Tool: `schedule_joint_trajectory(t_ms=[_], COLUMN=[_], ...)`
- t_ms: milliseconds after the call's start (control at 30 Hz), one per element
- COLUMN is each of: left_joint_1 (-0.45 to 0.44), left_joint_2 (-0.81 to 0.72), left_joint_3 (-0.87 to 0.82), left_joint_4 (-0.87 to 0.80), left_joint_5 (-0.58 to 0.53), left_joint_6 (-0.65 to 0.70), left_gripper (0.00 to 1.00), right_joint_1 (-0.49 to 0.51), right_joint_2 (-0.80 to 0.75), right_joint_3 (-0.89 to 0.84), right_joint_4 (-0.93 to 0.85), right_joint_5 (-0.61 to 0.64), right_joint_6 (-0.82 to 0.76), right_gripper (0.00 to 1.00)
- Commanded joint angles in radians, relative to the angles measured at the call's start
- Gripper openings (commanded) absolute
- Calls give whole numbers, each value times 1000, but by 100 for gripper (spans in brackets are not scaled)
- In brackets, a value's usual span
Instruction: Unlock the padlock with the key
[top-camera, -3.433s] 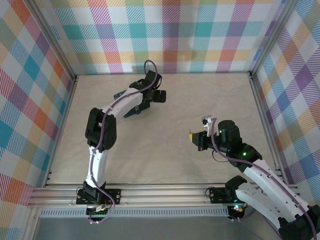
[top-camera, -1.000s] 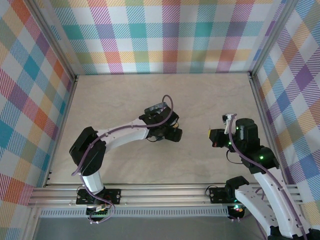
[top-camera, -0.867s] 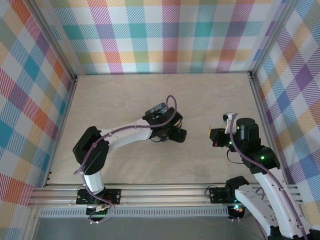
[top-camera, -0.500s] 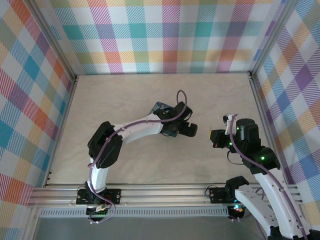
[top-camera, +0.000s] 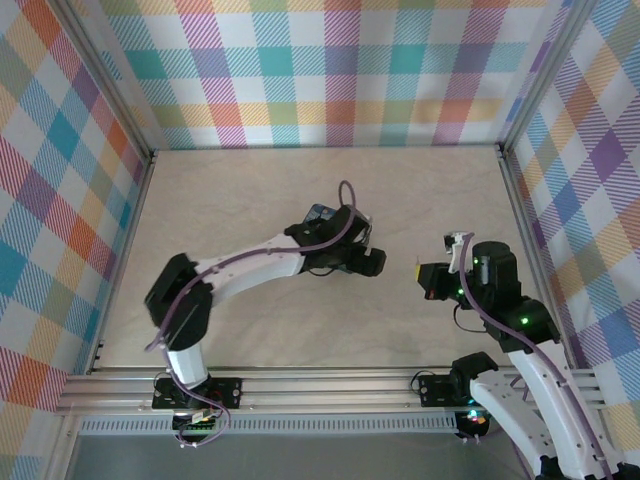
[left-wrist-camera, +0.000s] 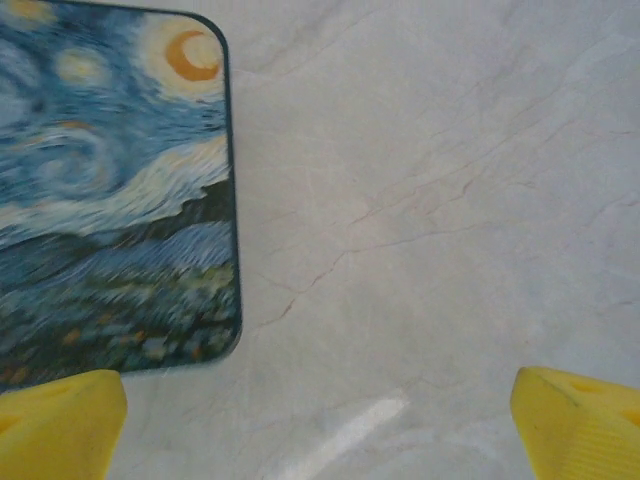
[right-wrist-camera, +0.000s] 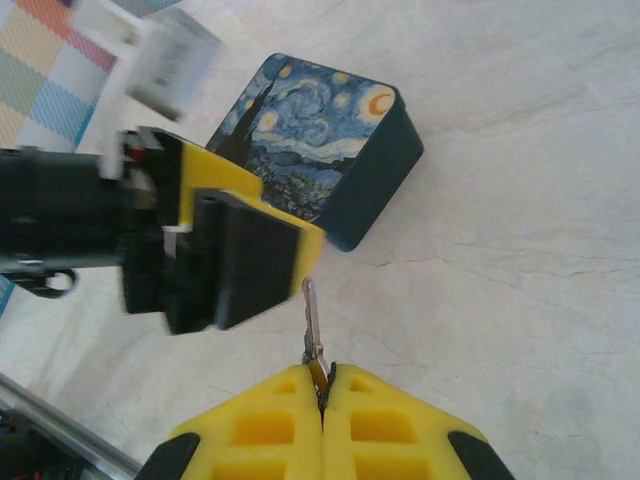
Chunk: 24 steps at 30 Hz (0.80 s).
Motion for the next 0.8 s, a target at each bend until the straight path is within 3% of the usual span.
schedule_joint_trajectory(t_ms=[0, 200, 467, 767], left_joint_1=[30, 109, 266, 326], left_joint_2=[-147, -315, -387, -349], left_joint_3=[-114, -369, -668, -753], left_joint_4=[127, 365, 765, 849], left_joint_5=[-17, 21, 192, 245], left_joint_6=[-13, -94, -233, -203], left_gripper=[99, 100, 100, 97], right_joint_1=[-5, -6, -1, 84], right_joint_2=[-8, 4, 129, 478], right_joint_3=[-29, -72, -164, -112], right_joint_4=[65, 154, 439, 695], right_joint_5=[-69, -152, -250, -230], right_joint_6=[10, 36, 134, 137], right_gripper=[0, 0, 0, 0])
